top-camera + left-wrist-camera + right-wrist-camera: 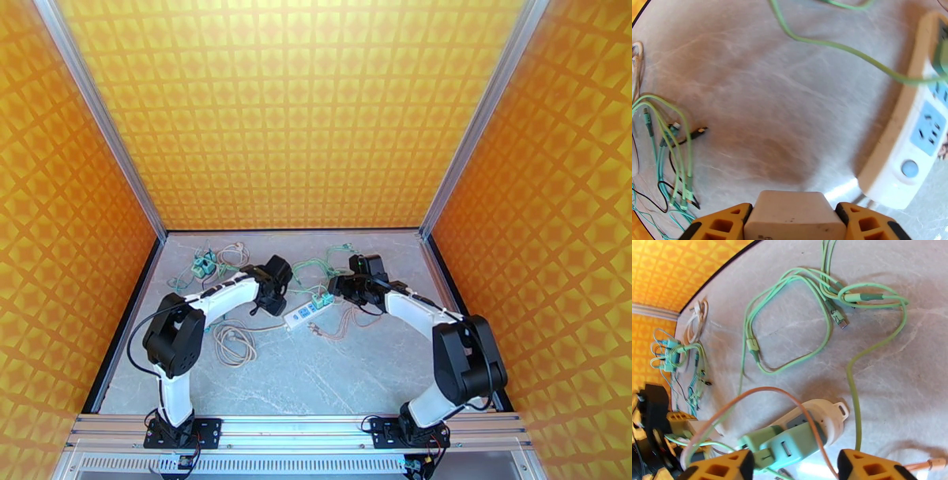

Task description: Pull the plug off the socket

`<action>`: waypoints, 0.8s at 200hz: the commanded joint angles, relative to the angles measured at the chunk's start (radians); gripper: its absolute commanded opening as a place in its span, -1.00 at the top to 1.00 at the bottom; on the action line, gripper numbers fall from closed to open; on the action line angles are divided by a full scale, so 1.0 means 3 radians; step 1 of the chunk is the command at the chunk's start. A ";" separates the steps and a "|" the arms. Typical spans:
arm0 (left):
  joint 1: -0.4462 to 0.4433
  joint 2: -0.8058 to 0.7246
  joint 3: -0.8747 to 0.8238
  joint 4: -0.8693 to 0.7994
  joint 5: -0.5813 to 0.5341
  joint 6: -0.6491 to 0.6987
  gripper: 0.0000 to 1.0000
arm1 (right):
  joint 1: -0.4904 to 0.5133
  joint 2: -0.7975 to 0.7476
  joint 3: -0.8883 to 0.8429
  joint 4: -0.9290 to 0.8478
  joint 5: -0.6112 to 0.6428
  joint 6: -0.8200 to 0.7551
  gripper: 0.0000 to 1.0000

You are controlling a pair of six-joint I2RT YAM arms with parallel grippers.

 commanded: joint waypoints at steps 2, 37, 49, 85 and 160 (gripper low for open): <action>-0.0046 -0.0082 -0.0086 -0.0005 -0.0080 0.0056 0.28 | 0.0011 -0.0162 -0.0086 -0.0001 0.0058 0.0118 -0.32; -0.0047 0.0076 0.0037 -0.0073 -0.0387 0.0112 0.27 | 0.0011 -0.0383 -0.0195 0.0001 0.0151 0.0207 -0.78; -0.0047 0.0162 0.0153 -0.0118 -0.0465 0.0164 0.26 | 0.0010 -0.0455 -0.0246 0.0001 0.0185 0.0214 -0.97; -0.0041 0.0509 0.0491 -0.0299 -0.0681 0.0219 0.25 | 0.0013 -0.0599 -0.0353 -0.0059 0.0249 0.0224 -0.97; -0.0053 0.0465 0.0621 -0.0401 -0.0495 0.0102 -0.56 | 0.0010 -0.0774 -0.0494 -0.0114 0.0332 0.0262 -0.97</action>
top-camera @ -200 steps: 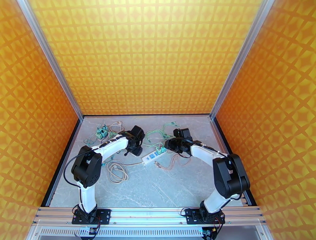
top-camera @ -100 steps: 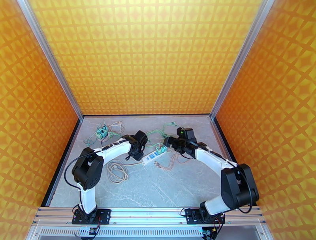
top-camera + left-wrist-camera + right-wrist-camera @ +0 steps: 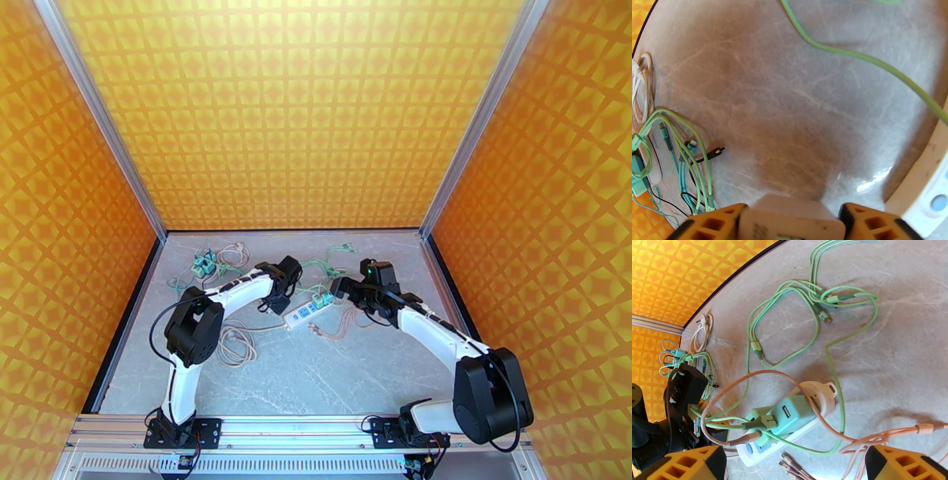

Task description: Pull the plug off the socket

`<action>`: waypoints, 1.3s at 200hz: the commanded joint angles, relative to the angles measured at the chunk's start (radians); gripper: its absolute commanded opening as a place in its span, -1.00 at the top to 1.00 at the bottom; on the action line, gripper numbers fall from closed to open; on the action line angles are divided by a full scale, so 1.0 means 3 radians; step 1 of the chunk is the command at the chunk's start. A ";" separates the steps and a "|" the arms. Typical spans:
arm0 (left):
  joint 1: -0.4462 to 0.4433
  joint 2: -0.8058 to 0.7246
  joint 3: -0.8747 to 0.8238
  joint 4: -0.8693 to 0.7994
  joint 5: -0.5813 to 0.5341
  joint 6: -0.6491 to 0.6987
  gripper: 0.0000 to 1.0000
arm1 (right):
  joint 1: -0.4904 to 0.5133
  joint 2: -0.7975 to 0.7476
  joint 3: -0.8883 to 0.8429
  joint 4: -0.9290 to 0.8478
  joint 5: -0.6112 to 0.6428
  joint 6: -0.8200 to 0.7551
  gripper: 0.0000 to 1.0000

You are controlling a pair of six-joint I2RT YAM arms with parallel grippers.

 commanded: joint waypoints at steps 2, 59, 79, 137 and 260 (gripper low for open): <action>0.0000 -0.0110 0.0019 -0.0084 0.0109 -0.0055 -0.57 | 0.0008 -0.0098 -0.0073 -0.0045 0.0095 0.0057 -0.97; 0.0004 -0.0545 -0.0136 -0.0181 0.0565 -0.0351 -0.88 | 0.0009 -0.0128 -0.0177 0.0096 0.0186 0.0171 -0.97; 0.0002 -0.0678 -0.0183 -0.0235 0.0600 -0.0450 -0.91 | 0.0011 -0.0170 -0.0206 0.0132 0.0179 0.0147 -0.97; -0.0010 -0.1065 -0.0344 0.0017 0.1001 -0.0813 -0.78 | 0.0009 -0.0161 -0.0079 -0.0128 0.0059 -0.0039 -0.80; -0.0622 -0.1417 -0.1483 0.1846 0.1288 -0.1055 -0.29 | 0.0012 0.0163 0.0396 -0.0448 -0.0120 -0.0028 -0.07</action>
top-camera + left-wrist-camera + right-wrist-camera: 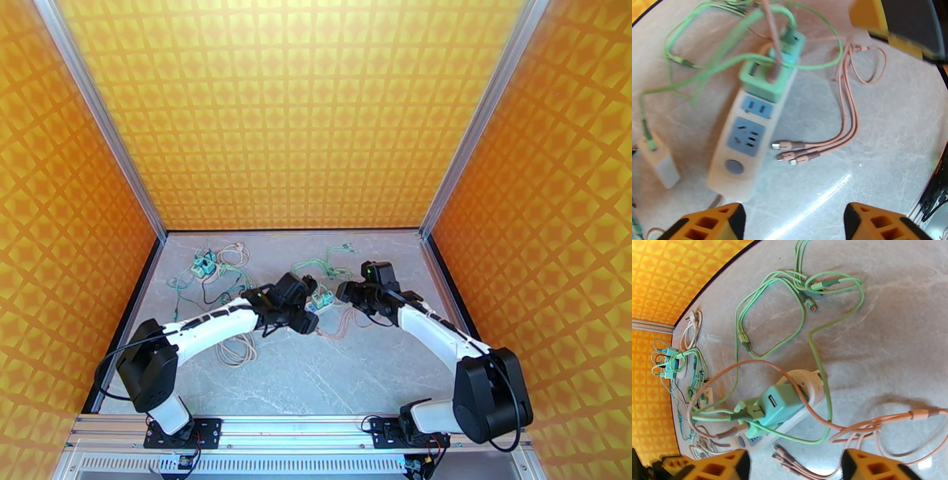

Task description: Pull the plug off the socket

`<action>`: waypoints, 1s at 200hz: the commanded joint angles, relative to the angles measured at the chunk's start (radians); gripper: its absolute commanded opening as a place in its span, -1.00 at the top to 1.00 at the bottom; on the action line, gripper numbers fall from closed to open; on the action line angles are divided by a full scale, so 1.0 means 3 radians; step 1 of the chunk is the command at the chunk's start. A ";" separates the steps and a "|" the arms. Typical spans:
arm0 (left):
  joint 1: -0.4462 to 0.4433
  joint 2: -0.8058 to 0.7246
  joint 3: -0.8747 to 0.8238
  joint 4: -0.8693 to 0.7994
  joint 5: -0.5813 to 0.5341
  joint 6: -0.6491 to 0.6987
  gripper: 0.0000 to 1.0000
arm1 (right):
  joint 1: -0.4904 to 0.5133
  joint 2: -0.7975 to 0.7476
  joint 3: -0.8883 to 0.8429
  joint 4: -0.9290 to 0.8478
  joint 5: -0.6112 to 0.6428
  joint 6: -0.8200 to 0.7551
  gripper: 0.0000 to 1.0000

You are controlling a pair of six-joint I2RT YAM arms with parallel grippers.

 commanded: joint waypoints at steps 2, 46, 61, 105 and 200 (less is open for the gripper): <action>0.0016 -0.0085 -0.0173 0.0503 0.0055 -0.0045 -0.28 | 0.0011 0.0078 0.0212 -0.0116 -0.0114 -0.0072 -0.04; 0.0056 0.0160 -0.0244 0.0958 0.0052 -0.0036 -0.33 | 0.0010 0.0577 0.0731 -0.0438 -0.0385 -0.0346 0.22; 0.0066 0.0279 -0.0256 0.1185 0.0124 0.0020 -0.29 | 0.0009 0.0703 0.0912 -0.0545 -0.0420 -0.0413 0.29; 0.0115 0.0647 0.0053 0.1174 0.0157 0.0096 -0.29 | 0.0008 0.0932 0.1049 -0.0608 -0.0464 -0.0420 0.37; 0.0326 0.0942 0.0246 0.1259 0.0405 0.0400 -0.34 | 0.0010 0.1219 0.1083 -0.0659 -0.0579 -0.0434 0.42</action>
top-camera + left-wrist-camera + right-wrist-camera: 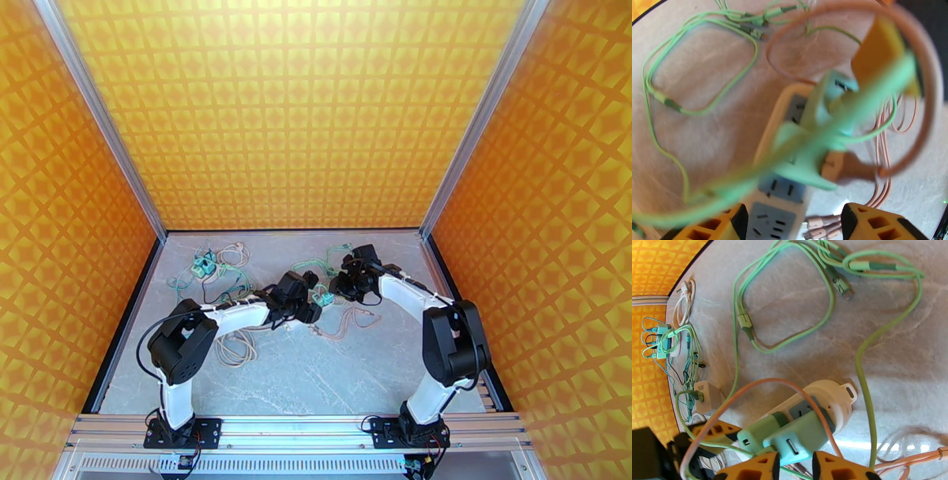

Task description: Pull the plug off the socket

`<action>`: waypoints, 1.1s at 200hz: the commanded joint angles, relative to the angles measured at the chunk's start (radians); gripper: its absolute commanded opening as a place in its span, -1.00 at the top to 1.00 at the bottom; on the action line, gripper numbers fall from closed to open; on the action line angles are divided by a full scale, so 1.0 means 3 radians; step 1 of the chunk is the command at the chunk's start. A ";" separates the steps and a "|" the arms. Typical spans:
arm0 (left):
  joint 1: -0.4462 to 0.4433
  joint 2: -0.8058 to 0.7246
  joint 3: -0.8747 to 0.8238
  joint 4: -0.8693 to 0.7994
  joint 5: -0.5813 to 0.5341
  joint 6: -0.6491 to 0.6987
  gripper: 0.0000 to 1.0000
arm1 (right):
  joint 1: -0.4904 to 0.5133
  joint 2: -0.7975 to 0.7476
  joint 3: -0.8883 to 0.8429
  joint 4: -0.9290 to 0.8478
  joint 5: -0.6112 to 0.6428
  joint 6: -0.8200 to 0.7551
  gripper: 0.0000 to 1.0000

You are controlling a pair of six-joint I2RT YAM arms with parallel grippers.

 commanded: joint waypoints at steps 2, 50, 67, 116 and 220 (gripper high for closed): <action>0.0011 0.0147 0.0163 0.0057 0.0138 0.0195 -0.34 | 0.0012 0.0098 0.0103 -0.0098 -0.0074 -0.0070 0.42; 0.0036 0.0328 0.0377 -0.0002 0.0216 0.0332 -0.34 | 0.0010 0.0226 0.0183 -0.0188 -0.0087 -0.0155 0.43; 0.0039 0.0372 0.0425 -0.0014 0.0229 0.0357 -0.33 | 0.0011 0.0271 0.0218 -0.0230 -0.0079 -0.0196 0.43; 0.0044 0.0490 0.0491 -0.0018 0.0326 0.0388 -0.24 | 0.0009 0.0374 0.0289 -0.0284 -0.0088 -0.0240 0.44; 0.0030 0.0324 0.0414 -0.0195 0.0311 0.0327 0.37 | 0.0007 0.0482 0.0261 -0.0421 0.0134 -0.0391 0.48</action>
